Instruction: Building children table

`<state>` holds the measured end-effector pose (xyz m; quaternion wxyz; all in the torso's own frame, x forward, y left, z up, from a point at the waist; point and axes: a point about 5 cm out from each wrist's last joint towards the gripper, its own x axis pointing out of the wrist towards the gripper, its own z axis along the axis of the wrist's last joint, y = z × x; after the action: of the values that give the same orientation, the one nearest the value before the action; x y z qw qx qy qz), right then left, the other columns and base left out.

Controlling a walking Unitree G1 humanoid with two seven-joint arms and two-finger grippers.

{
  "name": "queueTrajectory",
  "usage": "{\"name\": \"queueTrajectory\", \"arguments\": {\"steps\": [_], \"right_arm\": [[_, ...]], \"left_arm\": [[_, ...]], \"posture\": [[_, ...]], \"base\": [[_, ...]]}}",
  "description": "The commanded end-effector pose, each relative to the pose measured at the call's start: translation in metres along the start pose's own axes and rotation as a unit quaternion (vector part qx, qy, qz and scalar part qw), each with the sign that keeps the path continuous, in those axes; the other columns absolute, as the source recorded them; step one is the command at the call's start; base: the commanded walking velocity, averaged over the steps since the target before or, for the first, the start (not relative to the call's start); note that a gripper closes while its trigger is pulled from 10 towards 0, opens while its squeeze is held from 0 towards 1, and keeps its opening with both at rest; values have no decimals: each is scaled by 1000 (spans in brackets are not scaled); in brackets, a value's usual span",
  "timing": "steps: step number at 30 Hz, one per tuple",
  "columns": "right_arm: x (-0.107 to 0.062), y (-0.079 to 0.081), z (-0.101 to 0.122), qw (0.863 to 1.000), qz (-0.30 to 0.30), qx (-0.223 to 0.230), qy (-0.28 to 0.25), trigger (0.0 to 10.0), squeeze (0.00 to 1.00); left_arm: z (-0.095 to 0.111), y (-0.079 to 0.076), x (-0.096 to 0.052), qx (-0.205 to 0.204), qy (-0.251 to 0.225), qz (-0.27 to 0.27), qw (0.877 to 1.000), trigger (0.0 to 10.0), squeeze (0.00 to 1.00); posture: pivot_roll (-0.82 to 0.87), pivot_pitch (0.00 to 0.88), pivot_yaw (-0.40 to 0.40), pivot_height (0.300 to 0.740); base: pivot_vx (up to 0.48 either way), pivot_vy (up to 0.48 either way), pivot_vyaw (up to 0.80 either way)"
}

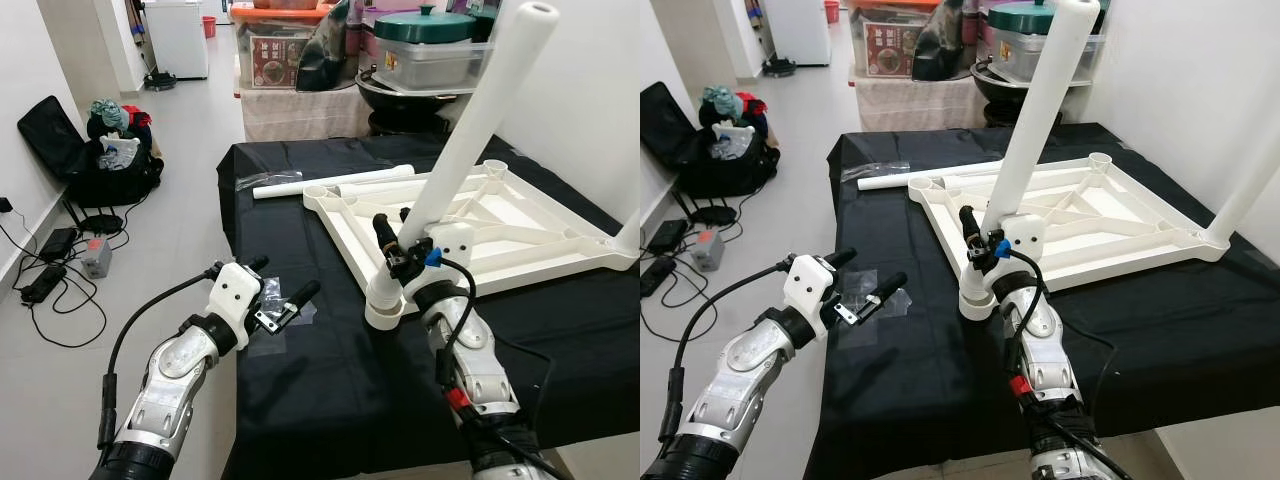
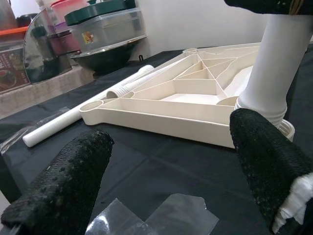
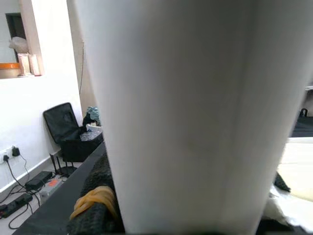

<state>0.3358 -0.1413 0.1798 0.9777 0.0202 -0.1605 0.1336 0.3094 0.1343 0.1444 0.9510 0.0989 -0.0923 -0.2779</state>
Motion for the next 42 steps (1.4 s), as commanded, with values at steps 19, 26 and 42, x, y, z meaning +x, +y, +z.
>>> {"name": "queueTrajectory", "arguments": {"steps": [19, 26, 42], "right_arm": [[-23, 14, -26, 989, 73, 98, 83, 10000, 0], [-38, 61, -7, 941, 285, 149, 103, 10000, 0], [-35, 55, -5, 925, 334, 114, 140, 10000, 0]], "left_arm": [[-4, -1, 1, 4, 12, -8, 1000, 10000, 0], [-5, -2, 1, 2, 14, -10, 1000, 10000, 0], [-7, -1, -1, 4, 19, -1, 1000, 10000, 0]], "posture": [[28, 0, -58, 740], [25, 0, -64, 740], [45, 0, -84, 740]], "base": [[0, 0, 0], [0, 0, 0], [0, 0, 0]]}}
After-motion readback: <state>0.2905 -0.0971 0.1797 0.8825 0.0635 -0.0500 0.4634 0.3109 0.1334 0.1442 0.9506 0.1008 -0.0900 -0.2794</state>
